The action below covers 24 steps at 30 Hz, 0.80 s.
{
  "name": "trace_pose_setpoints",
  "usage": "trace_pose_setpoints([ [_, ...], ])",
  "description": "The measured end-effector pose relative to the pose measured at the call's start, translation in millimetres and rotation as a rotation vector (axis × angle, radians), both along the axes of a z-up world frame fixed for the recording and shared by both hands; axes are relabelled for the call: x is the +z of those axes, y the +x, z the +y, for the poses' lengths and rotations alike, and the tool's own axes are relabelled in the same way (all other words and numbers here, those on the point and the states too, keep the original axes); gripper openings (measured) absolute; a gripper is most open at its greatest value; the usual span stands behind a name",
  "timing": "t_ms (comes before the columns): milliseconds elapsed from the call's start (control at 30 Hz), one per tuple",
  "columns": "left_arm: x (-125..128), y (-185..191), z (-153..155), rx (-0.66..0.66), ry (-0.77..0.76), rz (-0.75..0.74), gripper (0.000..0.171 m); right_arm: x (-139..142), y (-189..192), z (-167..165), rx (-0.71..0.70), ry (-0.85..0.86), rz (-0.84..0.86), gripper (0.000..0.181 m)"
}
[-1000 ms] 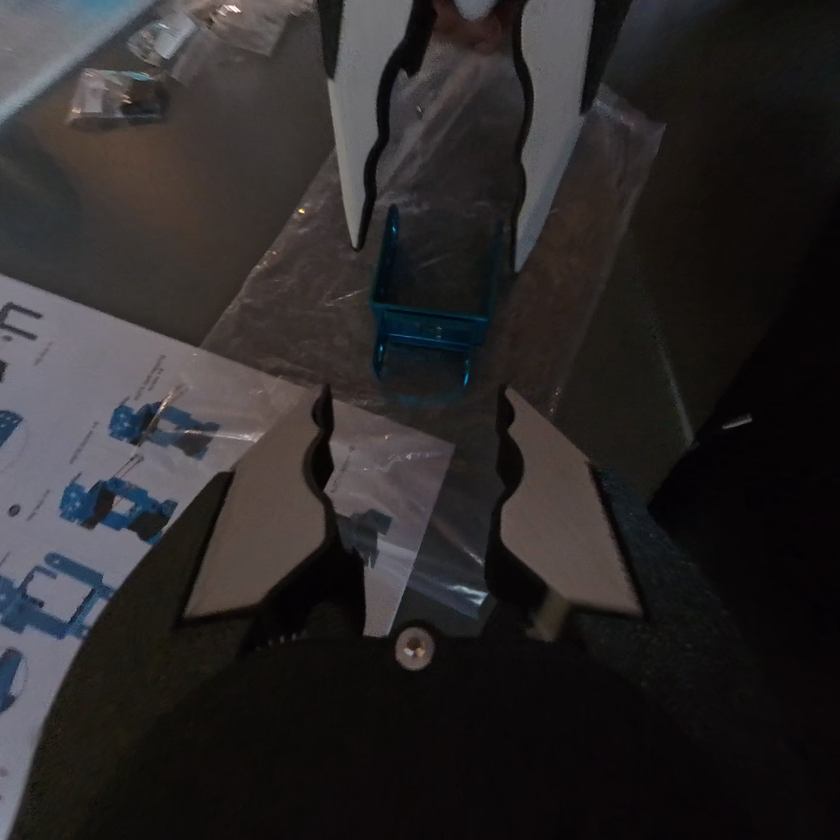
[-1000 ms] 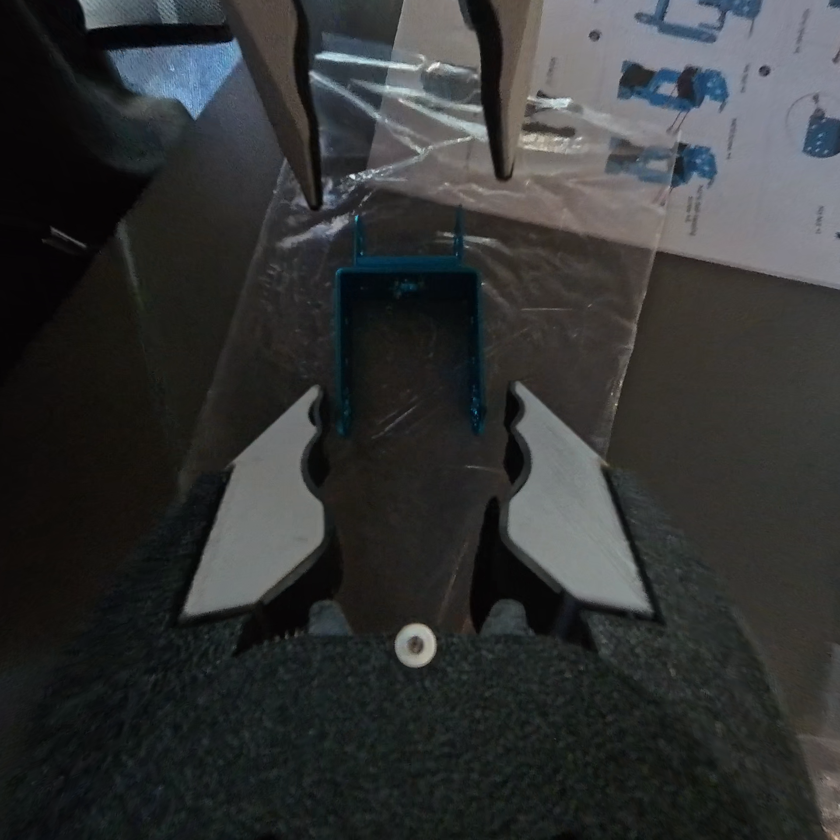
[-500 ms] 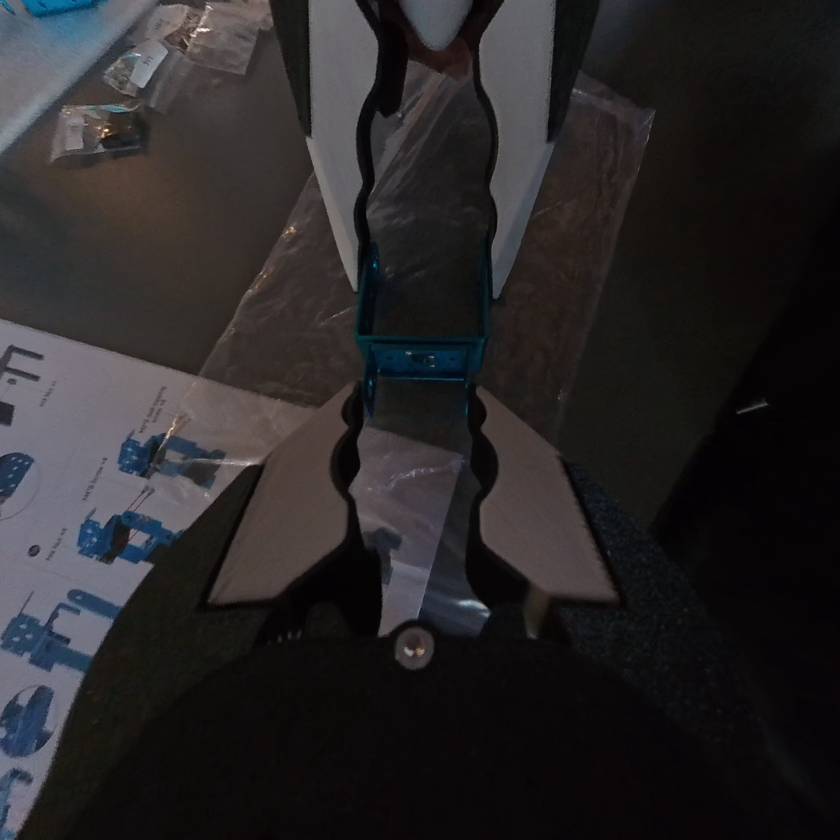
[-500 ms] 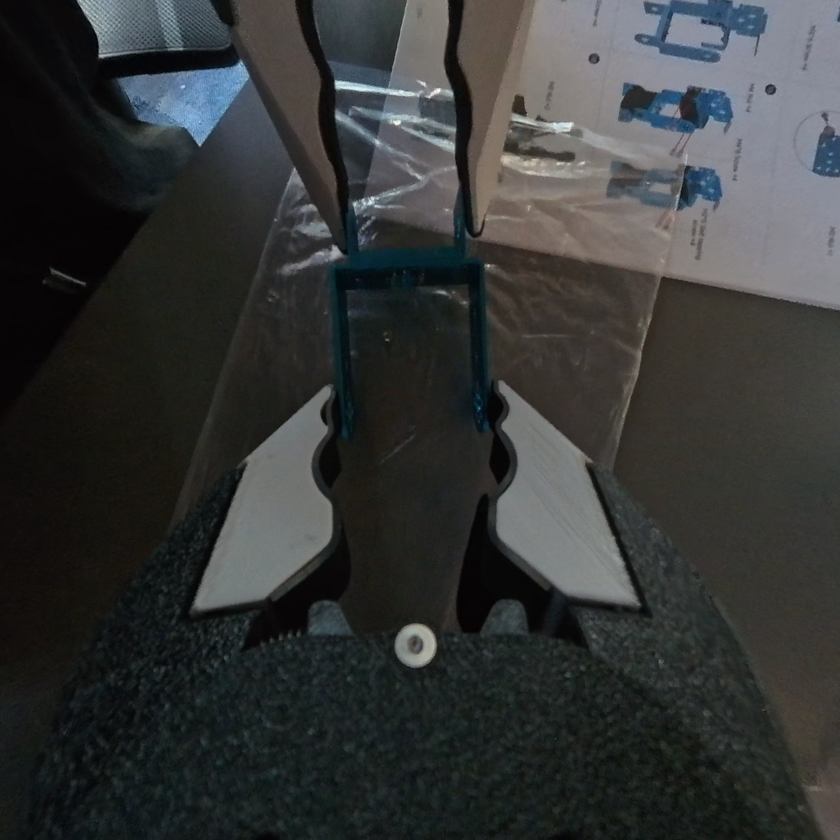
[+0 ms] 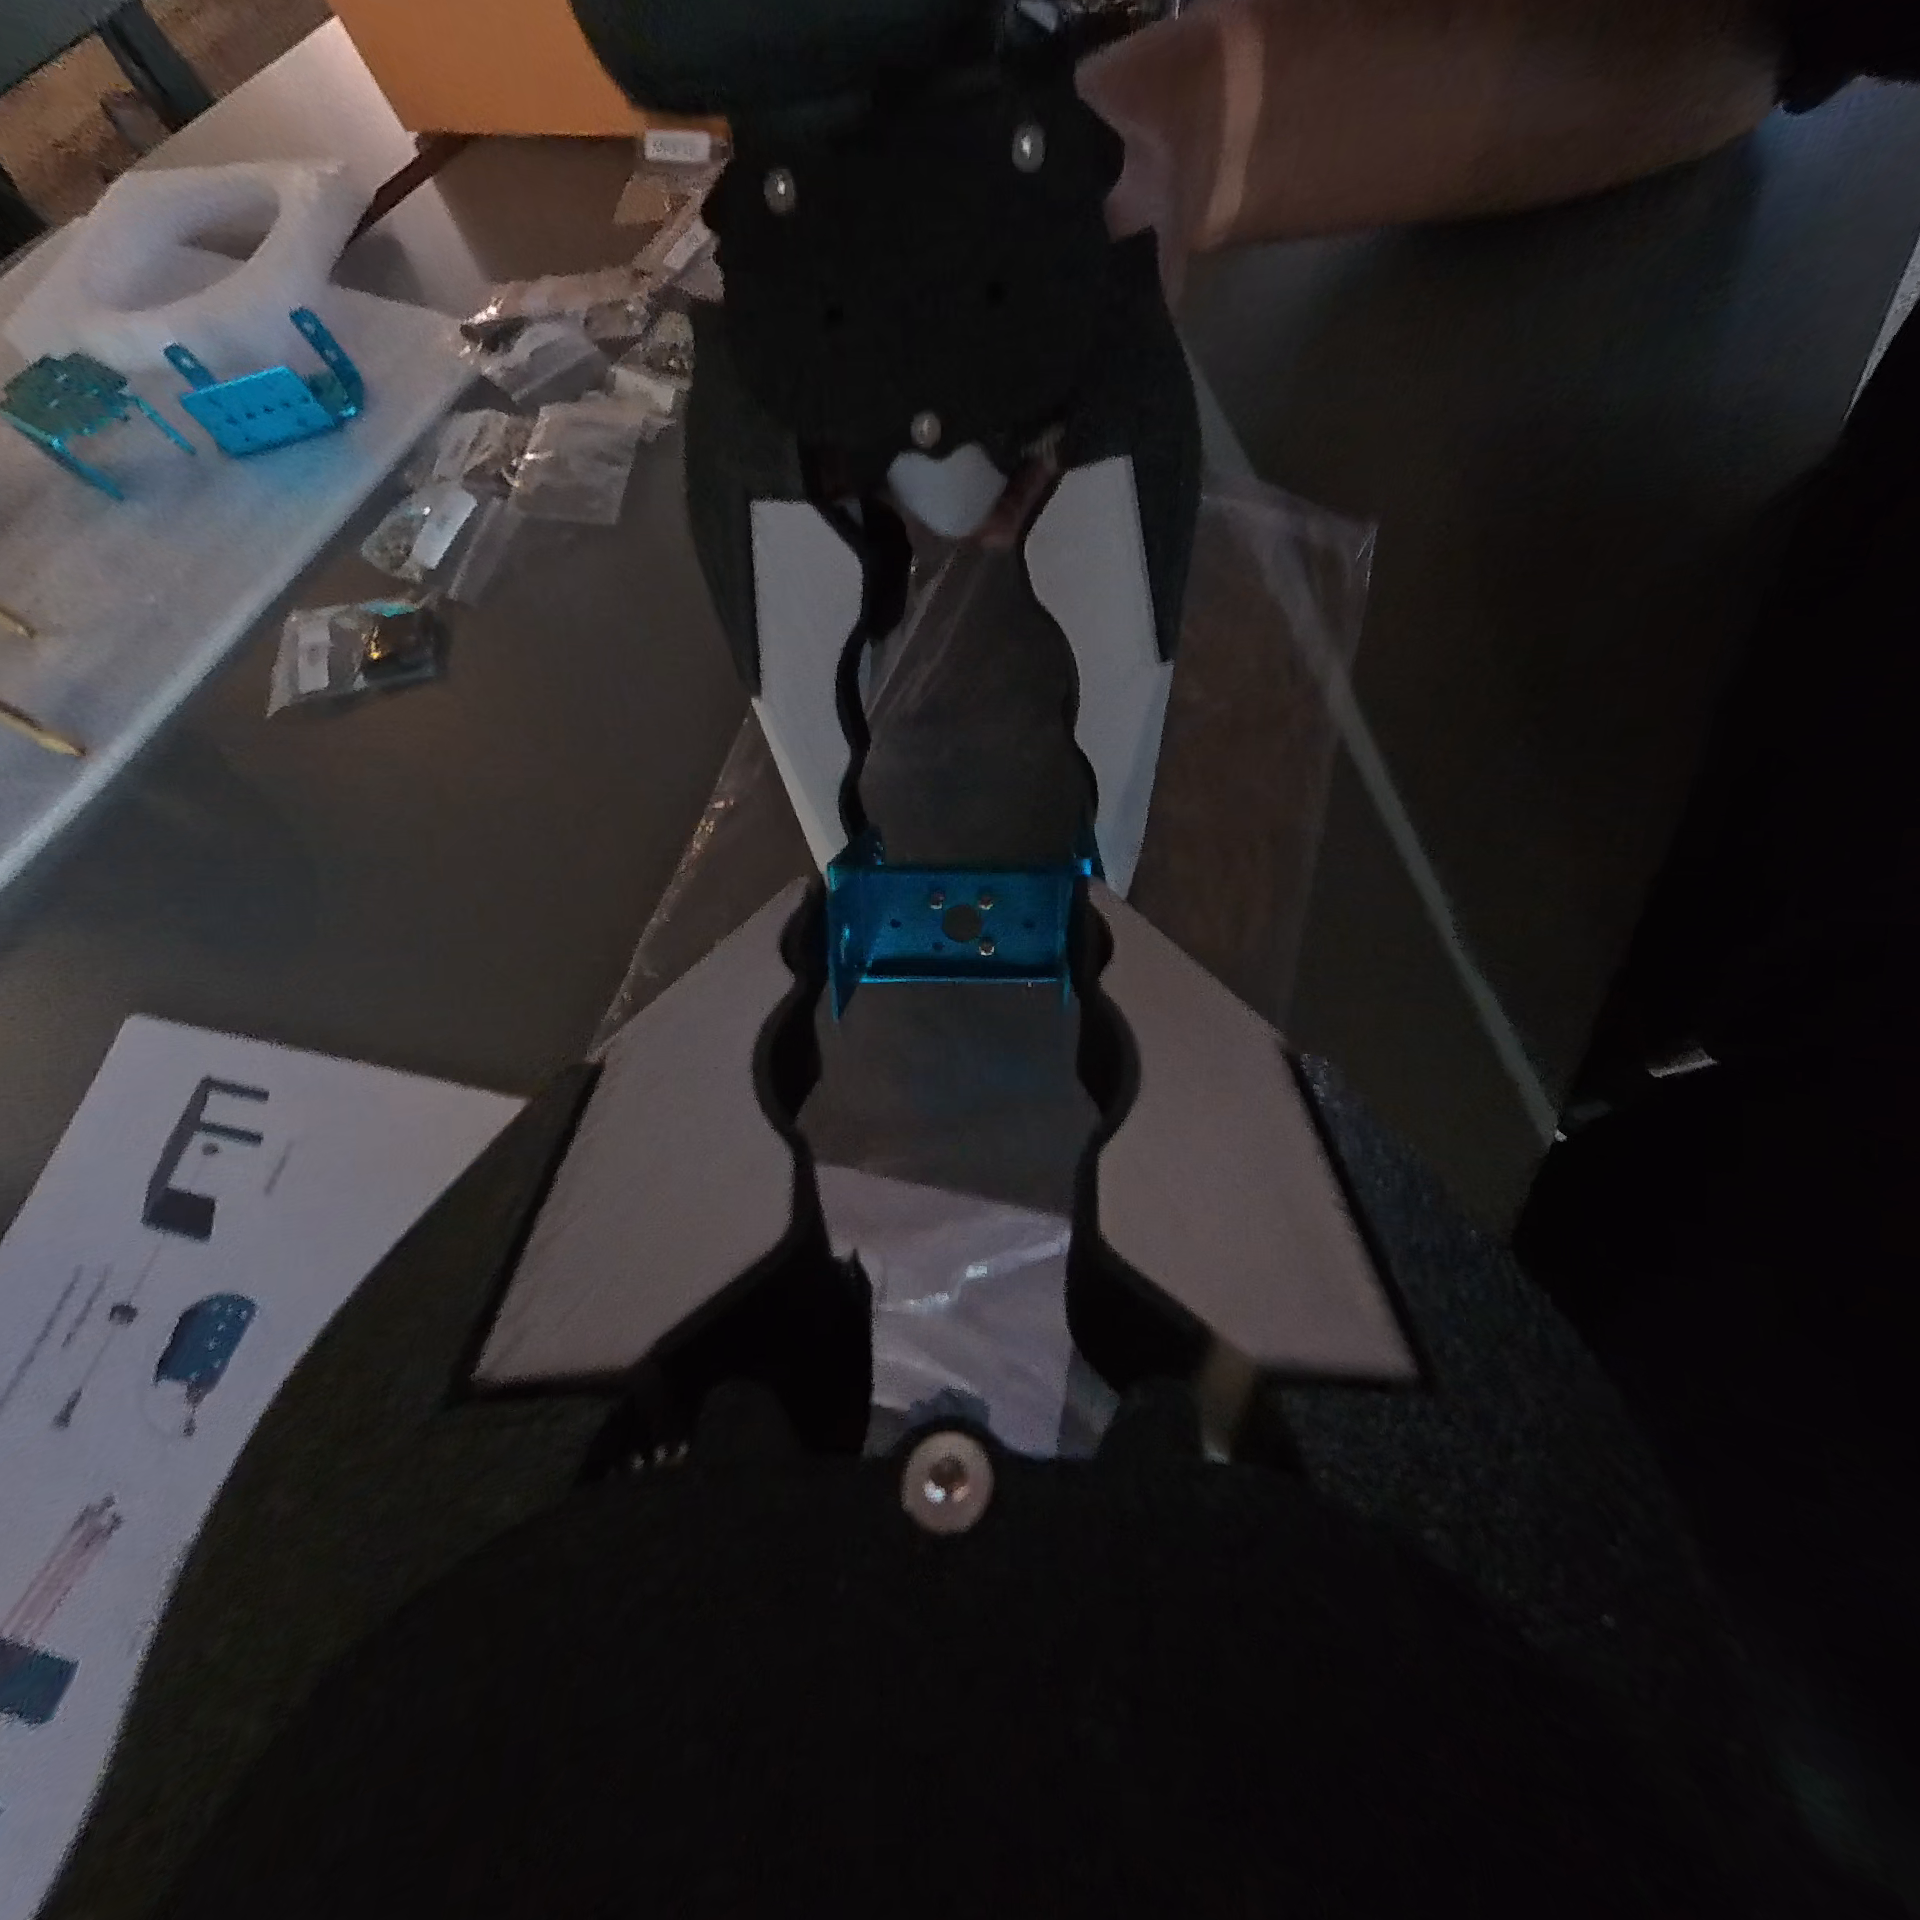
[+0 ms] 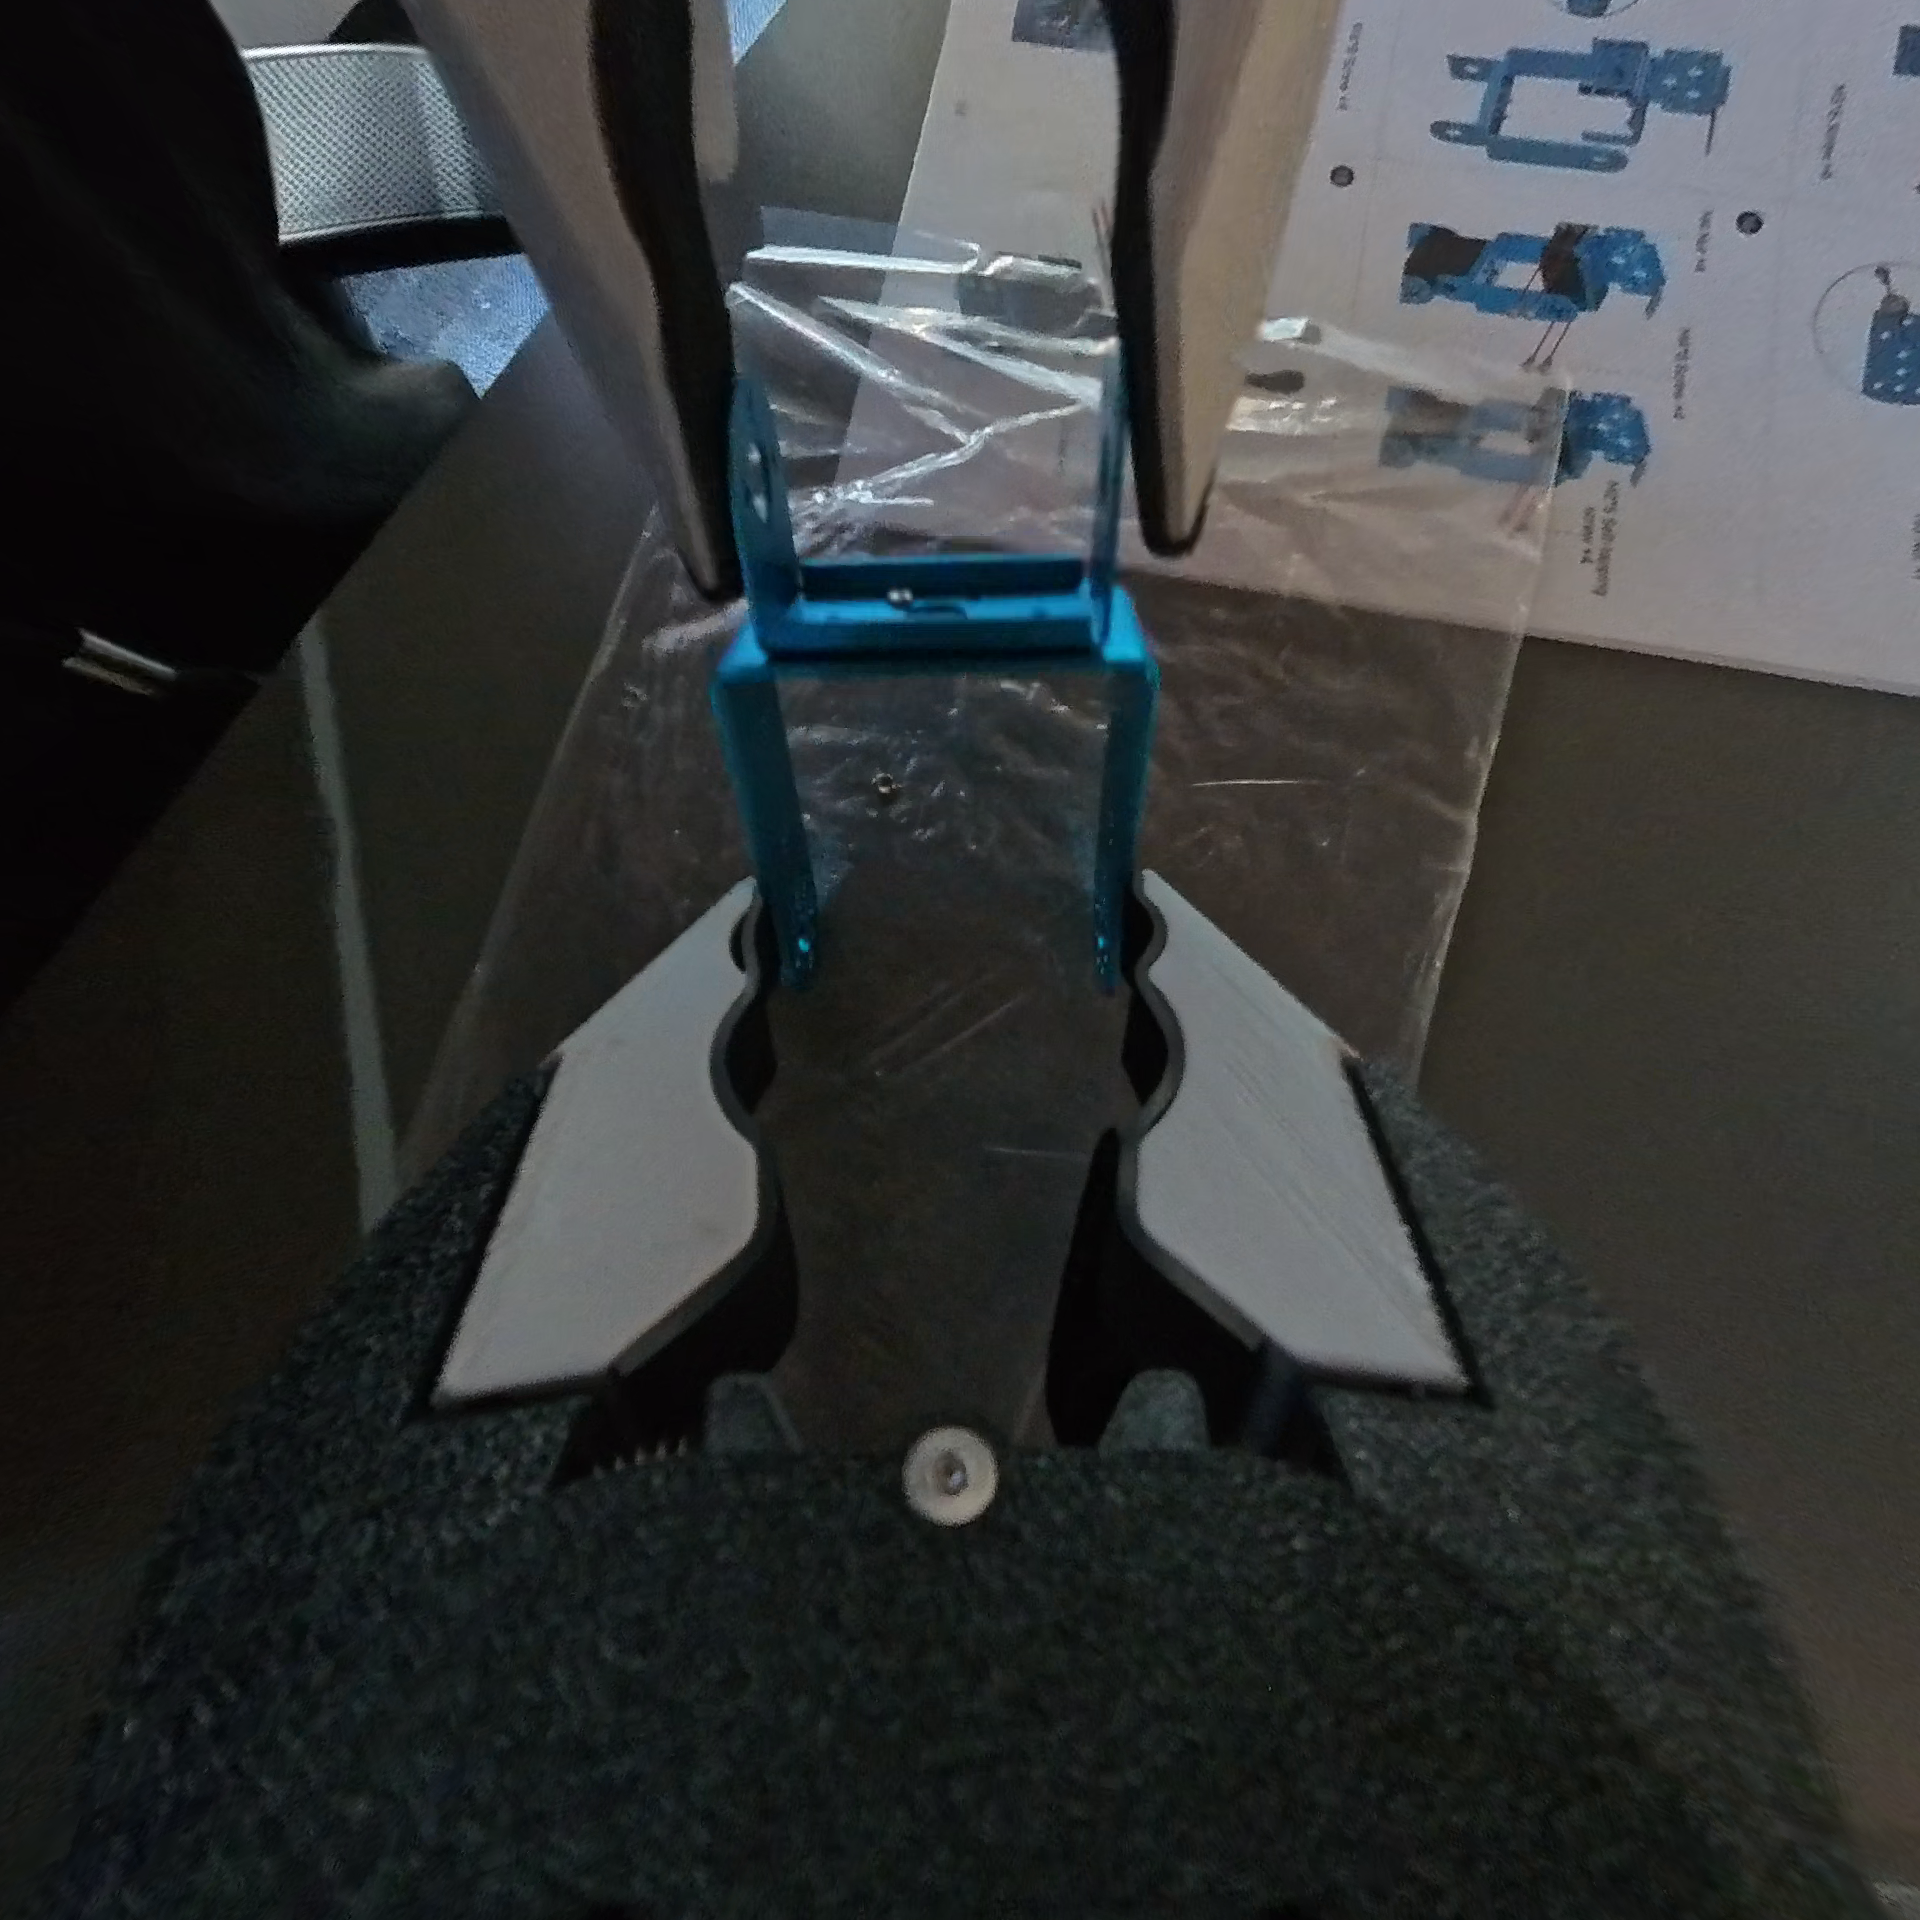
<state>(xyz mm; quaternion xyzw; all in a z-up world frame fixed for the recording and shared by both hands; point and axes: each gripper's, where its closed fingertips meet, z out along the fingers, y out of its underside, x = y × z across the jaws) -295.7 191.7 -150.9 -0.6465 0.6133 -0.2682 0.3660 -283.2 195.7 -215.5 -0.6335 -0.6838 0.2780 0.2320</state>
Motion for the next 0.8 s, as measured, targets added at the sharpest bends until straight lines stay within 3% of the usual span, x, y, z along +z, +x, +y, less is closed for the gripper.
trace_pose_setpoints([
  [167,-2.6,21.4,5.5,-0.042,0.014,0.032,0.048,2.5,1.0,0.2,0.0,0.031,0.017,0.075],
  [433,0.5,35.5,12.0,-0.045,0.026,0.029,0.047,14.8,3.8,9.3,-0.04,0.026,0.061,0.068],
  [533,19.0,37.3,18.7,0.001,0.04,-0.054,0.05,35.2,0.9,14.0,-0.055,-0.02,0.177,0.067],
  [633,49.1,33.8,23.7,0.042,0.034,-0.215,0.062,67.6,-0.2,12.1,-0.046,-0.205,0.359,0.066],
  [733,78.6,18.7,30.1,0.066,0.05,-0.382,0.061,94.5,3.8,9.4,-0.012,-0.38,0.503,0.066],
  [800,84.5,9.5,33.3,0.058,0.098,-0.396,0.056,110.2,5.6,4.1,0.038,-0.44,0.581,0.066],
])
